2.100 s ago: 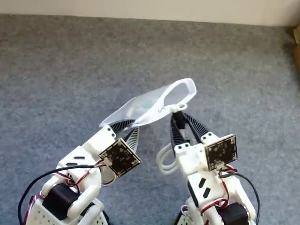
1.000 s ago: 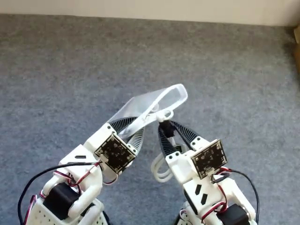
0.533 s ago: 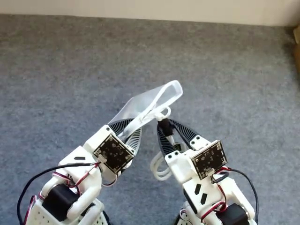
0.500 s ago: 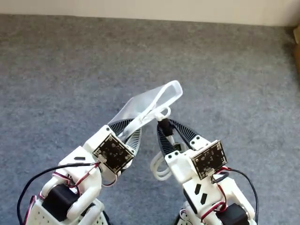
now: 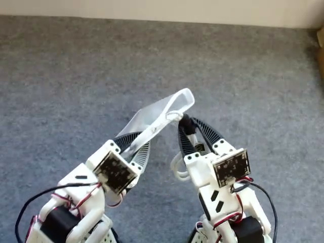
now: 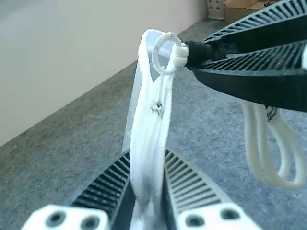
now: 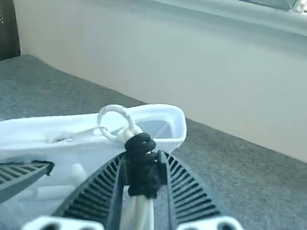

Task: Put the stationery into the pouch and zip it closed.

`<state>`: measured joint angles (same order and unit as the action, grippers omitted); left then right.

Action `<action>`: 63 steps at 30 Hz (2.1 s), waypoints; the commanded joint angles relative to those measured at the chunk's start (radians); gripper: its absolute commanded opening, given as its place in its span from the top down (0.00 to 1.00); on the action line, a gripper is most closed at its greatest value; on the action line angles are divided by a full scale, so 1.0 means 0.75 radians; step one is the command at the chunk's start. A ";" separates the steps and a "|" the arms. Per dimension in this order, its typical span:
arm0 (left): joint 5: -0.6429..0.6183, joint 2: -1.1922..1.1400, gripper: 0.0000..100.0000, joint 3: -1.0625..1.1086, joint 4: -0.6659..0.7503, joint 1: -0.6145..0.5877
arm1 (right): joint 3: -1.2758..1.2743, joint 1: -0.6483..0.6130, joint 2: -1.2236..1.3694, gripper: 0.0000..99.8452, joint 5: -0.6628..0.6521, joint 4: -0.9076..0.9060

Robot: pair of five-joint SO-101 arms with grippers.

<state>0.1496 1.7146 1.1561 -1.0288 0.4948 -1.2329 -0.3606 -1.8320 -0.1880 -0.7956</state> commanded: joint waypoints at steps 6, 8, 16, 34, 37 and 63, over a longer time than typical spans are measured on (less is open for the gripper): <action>-0.020 0.146 0.99 0.038 -0.047 -0.005 | -0.013 0.107 -0.007 1.00 0.006 0.093; -0.020 0.148 0.99 0.032 -0.053 -0.005 | -0.013 0.124 -0.007 1.00 0.006 0.105; -0.025 0.148 0.99 0.032 -0.053 -0.044 | -0.017 0.165 -0.005 1.00 0.006 0.132; -0.029 0.148 0.99 0.028 -0.049 -0.107 | -0.111 0.312 -0.005 1.00 0.080 0.289; -0.029 0.148 0.99 0.028 -0.051 -0.128 | -0.116 0.332 -0.005 1.00 0.100 0.302; -0.020 0.140 0.88 -0.028 -0.039 0.024 | -0.105 0.056 -0.005 1.00 0.033 0.105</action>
<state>0.1404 1.8082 1.1914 -1.0533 0.4488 -1.3280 -0.2823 -1.8336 -0.1327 -0.6667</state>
